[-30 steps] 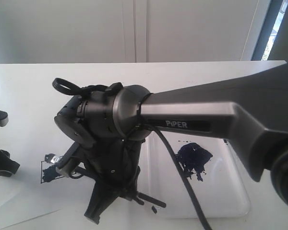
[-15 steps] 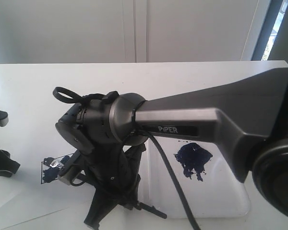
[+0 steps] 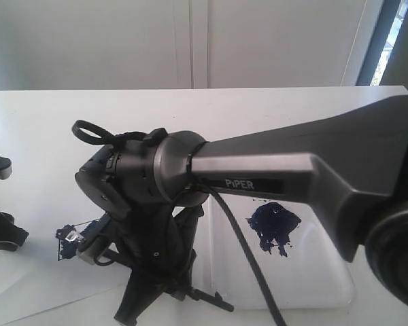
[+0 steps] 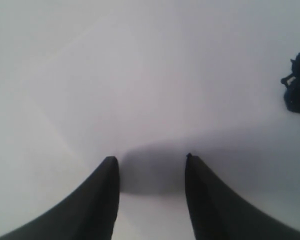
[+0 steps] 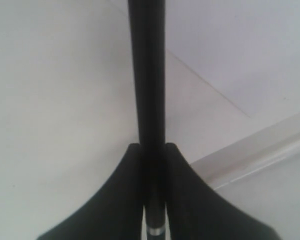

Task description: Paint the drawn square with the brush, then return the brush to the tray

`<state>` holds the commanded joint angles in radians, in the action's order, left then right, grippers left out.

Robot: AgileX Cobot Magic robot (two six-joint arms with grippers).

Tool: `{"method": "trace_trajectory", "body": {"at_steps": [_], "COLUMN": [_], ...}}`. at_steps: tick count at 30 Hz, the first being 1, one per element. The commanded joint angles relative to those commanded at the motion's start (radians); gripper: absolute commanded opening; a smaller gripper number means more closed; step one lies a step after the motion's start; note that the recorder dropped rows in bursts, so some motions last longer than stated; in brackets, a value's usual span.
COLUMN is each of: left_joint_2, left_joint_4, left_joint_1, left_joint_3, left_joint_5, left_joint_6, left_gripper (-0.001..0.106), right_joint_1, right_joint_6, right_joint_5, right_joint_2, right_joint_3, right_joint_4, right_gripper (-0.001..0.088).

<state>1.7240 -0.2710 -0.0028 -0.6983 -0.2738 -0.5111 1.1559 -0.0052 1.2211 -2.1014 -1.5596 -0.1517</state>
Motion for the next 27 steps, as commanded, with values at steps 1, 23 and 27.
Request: {"method": "trace_trajectory", "body": {"at_steps": [1,23,27], "left_joint_2": [0.000,0.000,-0.010], "left_joint_4": [0.000,-0.012,-0.017], "left_joint_1": [0.000,0.000,0.000], "left_joint_3": [0.000,0.000,0.000], "left_joint_5": [0.000,0.008,0.002], "left_joint_6": [0.000,0.000,0.000], "left_gripper": [0.048,0.048,0.048], "right_joint_1": [0.000,0.000,0.000], "right_joint_6": [0.011,-0.042,-0.032], "right_joint_5": [0.000,0.000,0.000], "right_joint_2": [0.005,0.018,0.018], "right_joint_3": [0.002,0.058,0.058], "right_joint_4": [-0.007,0.108,0.083], "right_gripper": [0.0000,0.0000,0.0000]}}
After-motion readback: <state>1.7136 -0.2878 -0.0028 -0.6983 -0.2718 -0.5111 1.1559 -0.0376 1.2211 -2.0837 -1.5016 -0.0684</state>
